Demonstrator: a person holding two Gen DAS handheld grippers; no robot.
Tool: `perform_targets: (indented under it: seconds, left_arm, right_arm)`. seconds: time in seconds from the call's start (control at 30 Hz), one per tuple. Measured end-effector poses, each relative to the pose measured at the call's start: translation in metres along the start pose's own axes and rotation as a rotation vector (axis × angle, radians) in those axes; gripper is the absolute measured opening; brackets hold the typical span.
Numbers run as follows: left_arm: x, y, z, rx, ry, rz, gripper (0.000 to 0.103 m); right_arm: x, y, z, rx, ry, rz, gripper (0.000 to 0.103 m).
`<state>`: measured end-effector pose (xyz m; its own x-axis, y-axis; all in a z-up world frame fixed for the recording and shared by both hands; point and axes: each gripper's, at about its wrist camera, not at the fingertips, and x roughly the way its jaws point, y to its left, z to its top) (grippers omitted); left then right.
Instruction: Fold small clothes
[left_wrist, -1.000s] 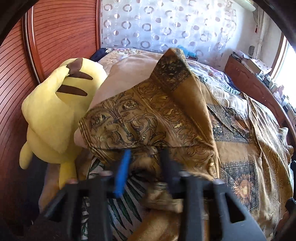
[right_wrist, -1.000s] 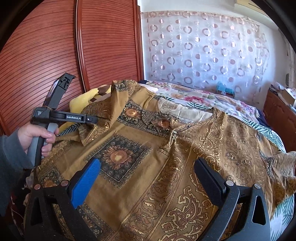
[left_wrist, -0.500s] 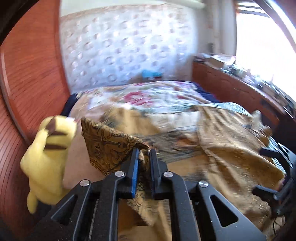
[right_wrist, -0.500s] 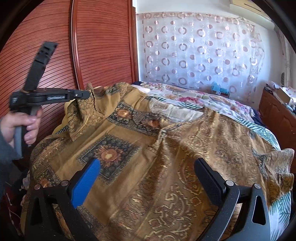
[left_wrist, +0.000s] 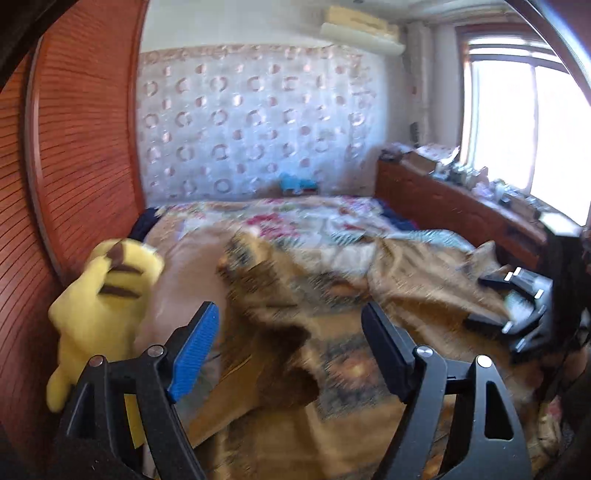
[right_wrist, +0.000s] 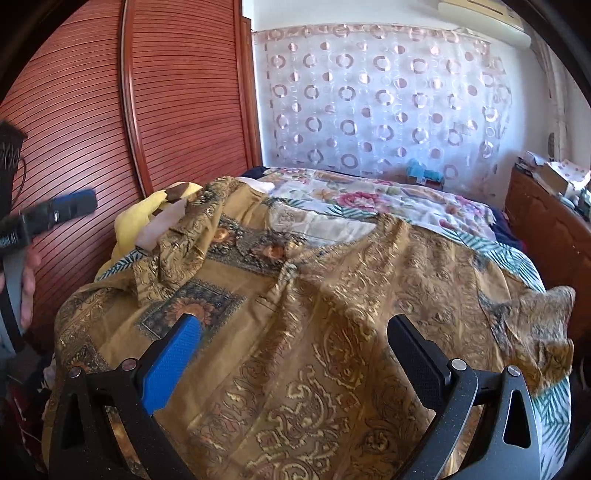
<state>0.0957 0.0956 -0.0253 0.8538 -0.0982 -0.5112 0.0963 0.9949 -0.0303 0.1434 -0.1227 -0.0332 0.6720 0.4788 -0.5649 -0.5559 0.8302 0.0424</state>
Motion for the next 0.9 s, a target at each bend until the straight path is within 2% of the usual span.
perform_targets:
  seconds: [0.1,0.2,0.37,0.5,0.57,0.63,0.67,0.7,0.73,0.77,0.83,0.9]
  left_arm:
    - [0.012,0.017,-0.021,-0.020,0.068,0.036,0.080]
    - [0.018,0.034,-0.037,-0.062,0.106,0.053,0.080]
    - [0.022,0.044,-0.053,-0.090,0.125,0.060,0.080]
    - [0.030,0.050,-0.062,-0.097,0.152,0.077,0.080]
    - [0.035,0.051,-0.065,-0.092,0.165,0.084,0.080]
    - [0.039,0.052,-0.067,-0.086,0.173,0.087,0.080]
    - [0.043,0.053,-0.067,-0.084,0.181,0.092,0.080]
    - [0.045,0.053,-0.068,-0.083,0.188,0.097,0.080]
    - [0.047,0.054,-0.069,-0.082,0.196,0.103,0.080]
    - [0.051,0.054,-0.069,-0.083,0.207,0.107,0.080]
    - [0.055,0.053,-0.070,-0.078,0.221,0.110,0.080]
    - [0.059,0.051,-0.070,-0.067,0.230,0.109,0.080]
  right_arm:
    - [0.011,0.007,0.012,-0.029,0.004,0.040,0.096]
    - [0.032,0.015,0.029,-0.053,0.012,0.086,0.081]
    - [0.084,0.035,0.064,-0.055,0.051,0.193,0.079]
    - [0.133,0.062,0.084,-0.088,0.116,0.215,0.079]
    - [0.157,0.072,0.088,-0.101,0.160,0.212,0.075]
    - [0.177,0.078,0.090,-0.111,0.201,0.205,0.059]
    - [0.187,0.079,0.092,-0.112,0.223,0.206,0.055]
    - [0.192,0.078,0.091,-0.111,0.240,0.206,0.041]
    - [0.194,0.076,0.090,-0.115,0.243,0.211,0.018]
    - [0.193,0.074,0.091,-0.124,0.235,0.209,0.012]
    - [0.181,0.064,0.092,-0.111,0.180,0.190,0.010]
    - [0.164,0.048,0.092,-0.046,0.146,0.170,0.010]
